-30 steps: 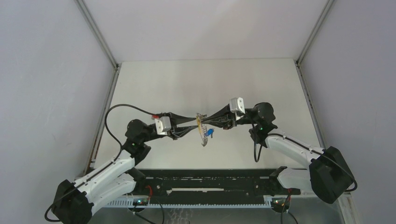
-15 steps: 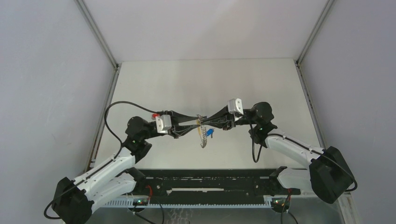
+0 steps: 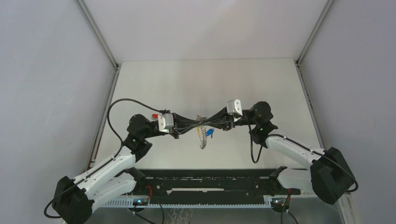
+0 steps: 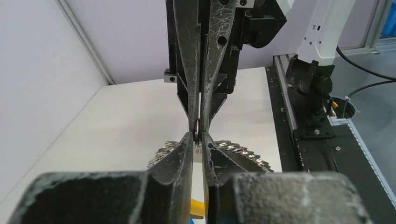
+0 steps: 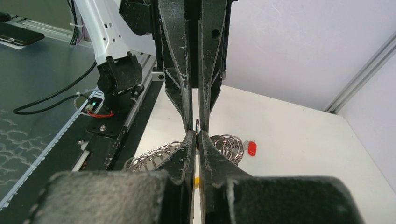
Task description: Put the keys on the keyring
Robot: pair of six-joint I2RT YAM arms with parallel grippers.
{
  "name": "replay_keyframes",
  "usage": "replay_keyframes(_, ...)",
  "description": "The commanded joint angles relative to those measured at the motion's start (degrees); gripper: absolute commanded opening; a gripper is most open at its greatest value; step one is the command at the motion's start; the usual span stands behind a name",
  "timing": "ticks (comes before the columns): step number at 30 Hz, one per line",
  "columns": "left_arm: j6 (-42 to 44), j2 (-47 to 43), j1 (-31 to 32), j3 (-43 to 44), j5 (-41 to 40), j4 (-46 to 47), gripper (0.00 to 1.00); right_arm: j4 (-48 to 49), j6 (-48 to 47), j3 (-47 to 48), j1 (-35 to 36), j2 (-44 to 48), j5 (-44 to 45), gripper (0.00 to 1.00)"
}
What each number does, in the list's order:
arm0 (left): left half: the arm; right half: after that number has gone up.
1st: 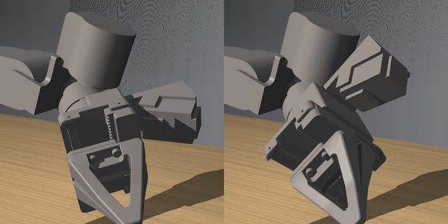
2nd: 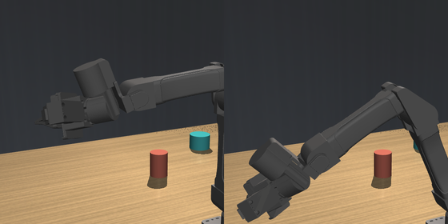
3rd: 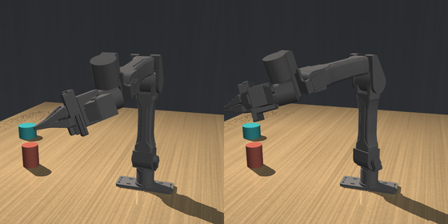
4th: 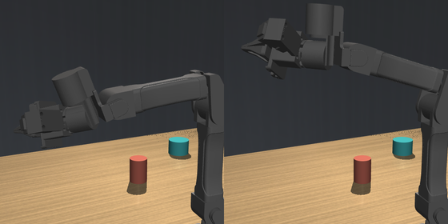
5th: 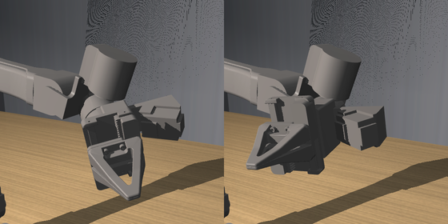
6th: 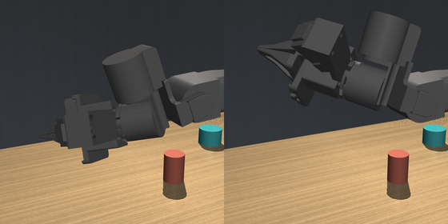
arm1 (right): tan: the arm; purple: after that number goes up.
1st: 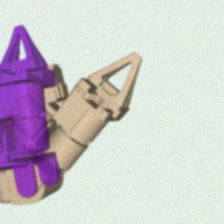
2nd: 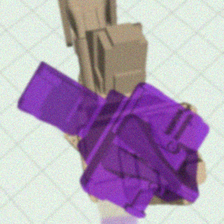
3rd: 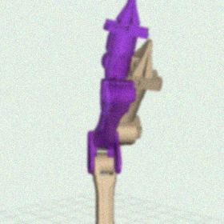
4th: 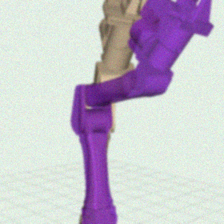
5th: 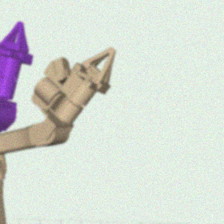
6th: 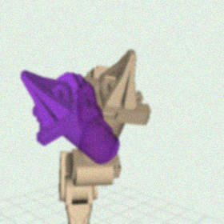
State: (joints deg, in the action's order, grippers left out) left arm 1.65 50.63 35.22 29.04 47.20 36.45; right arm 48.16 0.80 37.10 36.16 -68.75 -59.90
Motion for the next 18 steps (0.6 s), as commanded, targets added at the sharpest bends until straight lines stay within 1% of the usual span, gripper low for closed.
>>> replay_keyframes(1, 1.3, 0.6, 0.5, 4.0, 0.3, -1.6, 0.13, 1.1, -0.9, 0.8, 0.8, 2.2, -0.3, 0.0)
replay_keyframes(4, 1.8, 1.5, 0.6, 4.7, 0.5, -3.1, 0.06, 0.2, -1.5, 1.1, 1.1, 2.8, -0.6, 0.0)
replay_keyframes(5, 1.9, 1.7, 0.7, 4.9, 0.5, -3.4, 0.02, -0.2, -1.9, 1.2, 1.2, 3.0, -0.6, 0.0)
replay_keyframes(6, 2.0, 1.9, 0.7, 5.0, 0.5, -3.5, 0.01, -0.9, -2.5, 1.3, 1.3, 3.2, -0.7, 0.0)
replay_keyframes(11, 2.1, 0.6, 0.7, 4.1, -3.5, -3.5, 0.0, -9.9, -7.8, 2.7, 1.3, 4.9, -0.4, 0.0)
replay_keyframes(15, 3.4, -0.2, 0.6, 4.0, -4.5, -5.0, 0.0, -18.9, -12.9, 3.8, 0.7, 6.6, 0.8, 0.06)
replay_keyframes(18, 3.8, 0.0, 0.6, 4.2, -4.5, -5.9, 0.0, -23.8, -15.4, 4.9, 0.2, 7.3, 1.0, 0.07)
